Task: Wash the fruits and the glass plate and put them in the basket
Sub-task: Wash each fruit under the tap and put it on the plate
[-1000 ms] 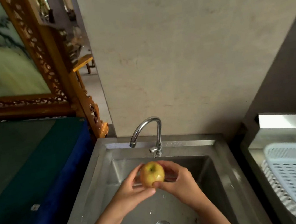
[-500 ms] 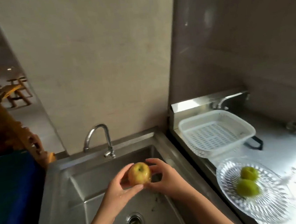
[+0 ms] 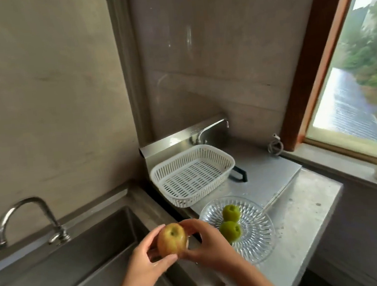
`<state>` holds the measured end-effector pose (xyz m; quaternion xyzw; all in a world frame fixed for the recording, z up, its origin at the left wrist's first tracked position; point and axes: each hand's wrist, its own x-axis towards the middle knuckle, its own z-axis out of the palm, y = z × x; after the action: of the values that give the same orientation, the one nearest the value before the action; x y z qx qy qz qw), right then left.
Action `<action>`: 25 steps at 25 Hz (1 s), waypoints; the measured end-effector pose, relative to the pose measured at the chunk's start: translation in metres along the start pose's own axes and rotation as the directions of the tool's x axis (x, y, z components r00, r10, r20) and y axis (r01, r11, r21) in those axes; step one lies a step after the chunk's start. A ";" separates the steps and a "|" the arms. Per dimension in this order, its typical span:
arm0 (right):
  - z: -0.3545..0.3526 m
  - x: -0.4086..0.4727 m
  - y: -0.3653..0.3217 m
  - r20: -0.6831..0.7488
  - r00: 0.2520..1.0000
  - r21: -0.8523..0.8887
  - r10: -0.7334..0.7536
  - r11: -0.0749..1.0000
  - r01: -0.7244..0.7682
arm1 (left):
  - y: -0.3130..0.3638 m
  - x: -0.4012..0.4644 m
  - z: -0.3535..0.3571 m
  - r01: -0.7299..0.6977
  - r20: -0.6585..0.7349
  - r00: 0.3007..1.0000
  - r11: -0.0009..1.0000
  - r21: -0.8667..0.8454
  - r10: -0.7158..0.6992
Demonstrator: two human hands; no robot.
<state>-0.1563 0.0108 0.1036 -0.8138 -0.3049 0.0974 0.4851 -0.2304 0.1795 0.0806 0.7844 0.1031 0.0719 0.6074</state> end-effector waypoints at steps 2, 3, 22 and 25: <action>-0.030 -0.004 0.022 -0.026 1.000 0.023 0.011 1.000 -0.010 | 0.003 0.016 0.034 0.002 0.020 1.000 1.000 0.004 -0.002; -0.045 -0.005 0.034 -0.027 1.000 0.015 0.012 1.000 -0.012 | 0.005 0.024 0.050 0.005 0.028 1.000 1.000 0.014 -0.005; -0.180 0.055 0.233 0.398 0.908 0.028 -0.131 0.991 0.131 | -0.017 0.090 0.277 0.272 -0.399 0.903 0.932 0.238 -0.162; -0.187 0.056 0.243 0.430 0.890 0.026 -0.148 0.988 0.152 | -0.019 0.092 0.286 0.312 -0.407 0.900 0.884 0.349 -0.157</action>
<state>0.0706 -0.1753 0.0007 -0.7481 -0.4669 0.2358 0.4083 -0.0746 -0.0608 -0.0109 0.8470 0.3229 0.1189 0.4053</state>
